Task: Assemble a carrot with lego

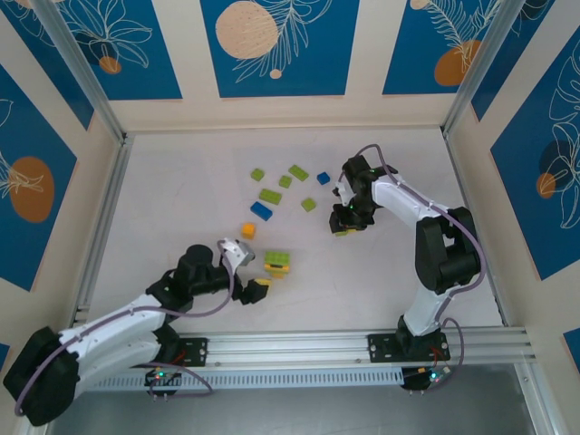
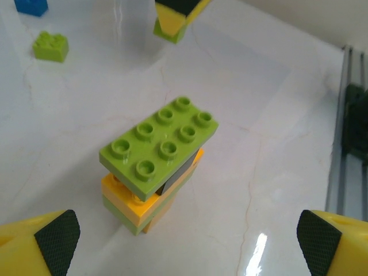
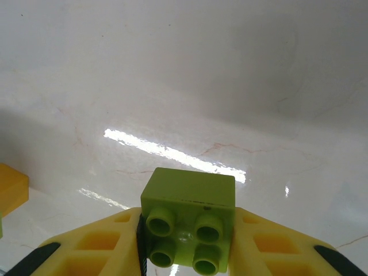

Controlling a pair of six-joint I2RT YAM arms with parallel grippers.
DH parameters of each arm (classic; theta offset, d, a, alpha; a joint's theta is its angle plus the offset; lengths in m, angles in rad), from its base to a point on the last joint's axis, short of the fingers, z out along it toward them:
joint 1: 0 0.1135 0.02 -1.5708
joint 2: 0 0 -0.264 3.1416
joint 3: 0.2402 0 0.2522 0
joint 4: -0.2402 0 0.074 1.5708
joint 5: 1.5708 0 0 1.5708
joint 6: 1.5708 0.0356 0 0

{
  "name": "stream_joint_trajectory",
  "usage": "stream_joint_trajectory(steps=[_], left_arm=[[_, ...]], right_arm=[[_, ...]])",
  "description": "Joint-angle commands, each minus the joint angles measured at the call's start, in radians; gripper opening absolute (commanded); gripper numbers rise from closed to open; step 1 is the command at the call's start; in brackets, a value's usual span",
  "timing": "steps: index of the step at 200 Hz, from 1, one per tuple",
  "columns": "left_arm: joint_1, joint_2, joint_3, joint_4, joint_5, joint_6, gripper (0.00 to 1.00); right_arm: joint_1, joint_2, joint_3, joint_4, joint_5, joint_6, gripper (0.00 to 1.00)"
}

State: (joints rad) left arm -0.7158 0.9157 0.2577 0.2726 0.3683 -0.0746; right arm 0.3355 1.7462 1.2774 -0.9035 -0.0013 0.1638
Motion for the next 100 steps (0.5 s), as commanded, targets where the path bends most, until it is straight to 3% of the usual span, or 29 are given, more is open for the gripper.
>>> stream_joint_trajectory(steps=[1,70,100], left_arm=[[-0.018,0.094,0.060,0.079,-0.031,0.121,1.00],[-0.040,0.369,0.130,0.267,0.006,0.154,1.00],[-0.048,0.463,0.072,0.445,-0.031,0.135,1.00]], right_arm=[[0.014,-0.029,0.029,-0.018,-0.037,0.005,0.35],[0.026,-0.050,0.020,-0.011,-0.064,-0.006,0.36],[0.028,-0.041,0.039,-0.020,-0.081,-0.015,0.35]])
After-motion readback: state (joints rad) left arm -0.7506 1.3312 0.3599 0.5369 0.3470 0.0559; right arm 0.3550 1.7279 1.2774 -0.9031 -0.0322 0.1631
